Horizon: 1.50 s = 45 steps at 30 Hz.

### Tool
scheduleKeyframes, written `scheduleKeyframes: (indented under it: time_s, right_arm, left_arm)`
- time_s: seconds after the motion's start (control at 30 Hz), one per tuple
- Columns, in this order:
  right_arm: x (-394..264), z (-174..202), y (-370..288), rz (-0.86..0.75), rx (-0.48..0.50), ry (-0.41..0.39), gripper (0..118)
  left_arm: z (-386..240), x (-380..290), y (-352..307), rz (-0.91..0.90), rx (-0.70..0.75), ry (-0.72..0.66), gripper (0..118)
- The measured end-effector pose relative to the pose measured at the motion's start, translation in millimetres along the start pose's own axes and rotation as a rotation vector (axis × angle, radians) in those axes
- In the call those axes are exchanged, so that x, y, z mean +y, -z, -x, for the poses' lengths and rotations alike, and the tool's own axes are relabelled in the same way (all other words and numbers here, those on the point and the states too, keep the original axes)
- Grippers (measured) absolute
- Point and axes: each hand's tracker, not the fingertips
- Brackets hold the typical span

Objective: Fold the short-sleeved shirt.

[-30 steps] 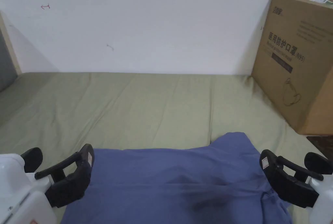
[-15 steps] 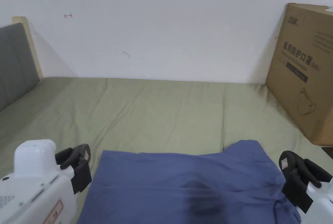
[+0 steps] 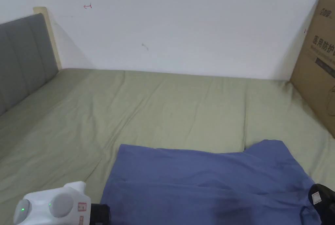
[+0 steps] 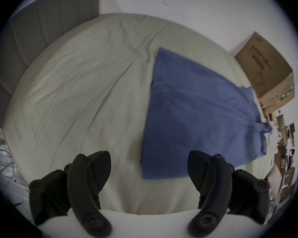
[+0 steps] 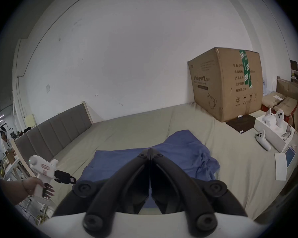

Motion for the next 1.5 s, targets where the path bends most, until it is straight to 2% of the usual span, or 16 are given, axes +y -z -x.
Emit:
scheduleKeyframes:
  time_s: [0.13, 0.33, 0.43, 0.5, 0.67, 0.7, 0.77, 0.8, 0.93, 1.0, 1.07, 1.1, 1.13, 1.2, 1.3, 1.5]
  right_arm:
    - [0, 4, 4, 0.023, -0.006, -0.047, 0]
    - [-2, -5, 9, 0.06, -0.014, -0.05, 0]
    - [-1, -24, 10, 0.064, -0.05, -0.027, 0]
    - [2, -43, 11, 0.072, -0.076, 0.004, 0]
    - [9, -108, 43, 0.265, -0.136, 0.12, 1]
    - [10, -119, 56, 0.361, -0.171, 0.134, 16]
    - [-3, -142, 88, 0.578, -0.218, 0.172, 104]
    - [-15, -152, 102, 0.633, -0.228, 0.197, 117]
    - [-43, -174, 142, 0.789, -0.23, 0.315, 115]
    - [-55, -177, 153, 0.836, -0.225, 0.311, 100]
    - [-58, -168, 158, 0.887, -0.207, 0.186, 41]
    - [-60, -158, 155, 0.901, -0.274, 0.03, 26]
    - [-60, -150, 152, 0.892, -0.274, -0.078, 21]
    - [-55, -143, 148, 0.892, -0.156, -0.099, 18]
    - [-45, -115, 130, 0.864, -0.171, -0.194, 8]
    - [-29, -162, 101, 0.82, -0.12, -0.04, 8]
  left_arm:
    - [-6, -6, 31, 0.004, -0.043, -0.014, 116]
    - [-45, -23, 19, -0.042, 0.093, 0.12, 117]
    - [-60, -36, -5, -0.135, 0.084, 0.259, 73]
    - [-69, -44, -13, -0.133, 0.044, 0.308, 5]
    - [-57, -38, -39, -0.174, -0.021, 0.245, 5]
    - [-54, -36, -44, -0.184, -0.003, 0.251, 5]
    - [-48, -31, -51, -0.197, -0.01, 0.25, 5]
    - [-45, -26, -51, -0.197, -0.016, 0.247, 5]
    - [-42, -20, -47, -0.181, -0.014, 0.218, 5]
    - [-44, -21, -43, -0.168, -0.009, 0.216, 5]
    - [-43, -22, -36, -0.152, 0.003, 0.222, 5]
    - [-43, -22, -34, -0.143, 0.007, 0.222, 5]
    - [-42, -22, -33, -0.137, 0.005, 0.217, 5]
    - [-41, -24, -33, -0.133, 0.007, 0.209, 5]
    - [-40, -21, -39, -0.147, 0.012, 0.204, 5]
    - [-39, -25, -78, -0.184, 0.025, 0.28, 4]
